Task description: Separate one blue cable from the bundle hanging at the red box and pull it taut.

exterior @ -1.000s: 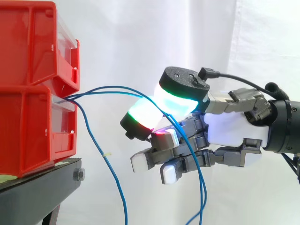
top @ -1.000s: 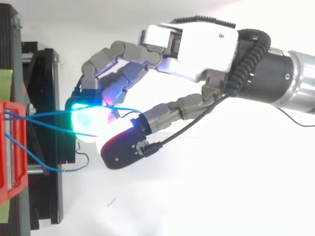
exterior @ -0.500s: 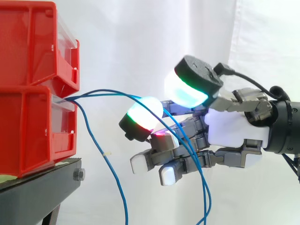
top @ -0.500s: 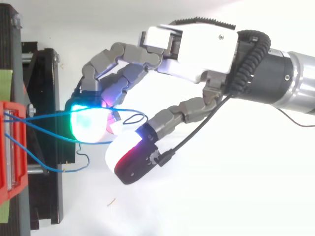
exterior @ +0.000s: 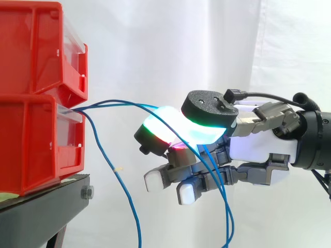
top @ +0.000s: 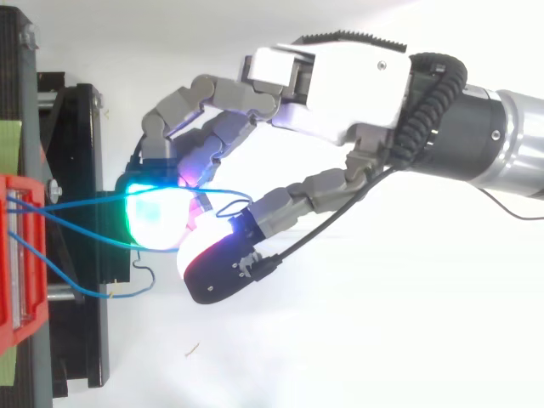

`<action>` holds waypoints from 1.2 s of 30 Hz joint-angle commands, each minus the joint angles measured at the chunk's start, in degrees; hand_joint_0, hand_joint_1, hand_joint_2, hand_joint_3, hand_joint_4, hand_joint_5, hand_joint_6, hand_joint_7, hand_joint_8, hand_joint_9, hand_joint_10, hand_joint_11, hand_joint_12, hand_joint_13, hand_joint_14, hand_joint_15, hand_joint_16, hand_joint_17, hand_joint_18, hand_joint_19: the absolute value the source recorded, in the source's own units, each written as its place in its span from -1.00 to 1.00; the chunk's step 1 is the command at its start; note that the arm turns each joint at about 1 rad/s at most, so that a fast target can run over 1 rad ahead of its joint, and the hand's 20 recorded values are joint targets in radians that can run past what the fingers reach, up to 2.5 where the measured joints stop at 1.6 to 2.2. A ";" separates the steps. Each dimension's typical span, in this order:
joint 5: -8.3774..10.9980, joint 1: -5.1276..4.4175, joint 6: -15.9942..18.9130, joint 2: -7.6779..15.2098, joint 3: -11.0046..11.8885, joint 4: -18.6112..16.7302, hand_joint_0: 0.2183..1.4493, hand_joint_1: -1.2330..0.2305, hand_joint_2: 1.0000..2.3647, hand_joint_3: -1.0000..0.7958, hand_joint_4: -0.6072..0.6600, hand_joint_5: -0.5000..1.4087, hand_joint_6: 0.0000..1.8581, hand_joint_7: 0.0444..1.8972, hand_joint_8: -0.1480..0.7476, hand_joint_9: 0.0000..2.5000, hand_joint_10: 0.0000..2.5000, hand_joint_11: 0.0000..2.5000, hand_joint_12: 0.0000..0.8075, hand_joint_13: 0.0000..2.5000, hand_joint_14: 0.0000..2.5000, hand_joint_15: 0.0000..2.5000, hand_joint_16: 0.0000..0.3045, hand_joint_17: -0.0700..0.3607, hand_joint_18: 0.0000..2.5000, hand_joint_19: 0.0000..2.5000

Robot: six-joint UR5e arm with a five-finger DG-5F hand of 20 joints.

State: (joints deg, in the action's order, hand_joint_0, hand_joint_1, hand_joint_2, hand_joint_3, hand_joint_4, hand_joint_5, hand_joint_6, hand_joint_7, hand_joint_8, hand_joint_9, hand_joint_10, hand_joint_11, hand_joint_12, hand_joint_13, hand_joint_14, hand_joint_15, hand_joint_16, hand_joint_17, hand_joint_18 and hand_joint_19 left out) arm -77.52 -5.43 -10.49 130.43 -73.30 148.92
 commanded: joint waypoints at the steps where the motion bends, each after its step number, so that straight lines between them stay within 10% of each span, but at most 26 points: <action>1: 0.00 -0.02 -0.05 0.00 0.00 -0.04 -0.01 -0.62 -1.00 -0.44 0.10 -0.68 0.00 -0.08 0.07 -0.27 -0.99 0.07 -0.09 -0.45 -0.99 -0.58 -0.68 -0.17 -0.41 -0.47; 14: 0.00 -0.02 -0.14 0.00 0.00 -0.04 -0.59 -0.86 -1.00 -0.44 0.10 -0.68 -0.01 -0.10 0.08 -0.34 -0.99 0.04 -0.06 -0.51 -0.99 -0.60 -0.62 -0.07 -0.49 -0.59; 21: 0.09 -0.11 -0.14 0.00 0.00 0.05 -0.62 -0.26 -1.00 -0.44 0.15 -0.66 -0.07 -0.13 0.11 -0.10 -0.97 0.16 -0.01 -0.29 -0.98 -0.45 -0.63 -0.08 -0.36 -0.47; 27: 0.35 -0.29 -0.05 0.00 0.00 0.14 -0.62 -0.21 -1.00 -0.44 0.21 -0.70 -0.07 -0.18 0.14 -0.29 -0.28 0.00 0.06 -0.19 -0.98 -0.16 -0.64 -0.10 -0.30 -0.34; 36: 0.53 -0.46 -0.05 0.00 0.00 0.23 -0.61 -0.27 -1.00 -0.44 0.29 -0.71 -0.09 -0.21 0.18 -0.42 -0.01 -0.09 0.06 -0.14 -1.00 0.10 -0.66 -0.13 -0.27 -0.18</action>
State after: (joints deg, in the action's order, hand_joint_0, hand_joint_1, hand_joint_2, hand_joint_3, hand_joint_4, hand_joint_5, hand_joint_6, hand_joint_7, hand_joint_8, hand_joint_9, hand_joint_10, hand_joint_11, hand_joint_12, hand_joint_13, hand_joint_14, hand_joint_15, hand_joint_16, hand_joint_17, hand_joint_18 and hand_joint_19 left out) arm -77.01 -5.82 -10.55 130.43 -73.33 149.15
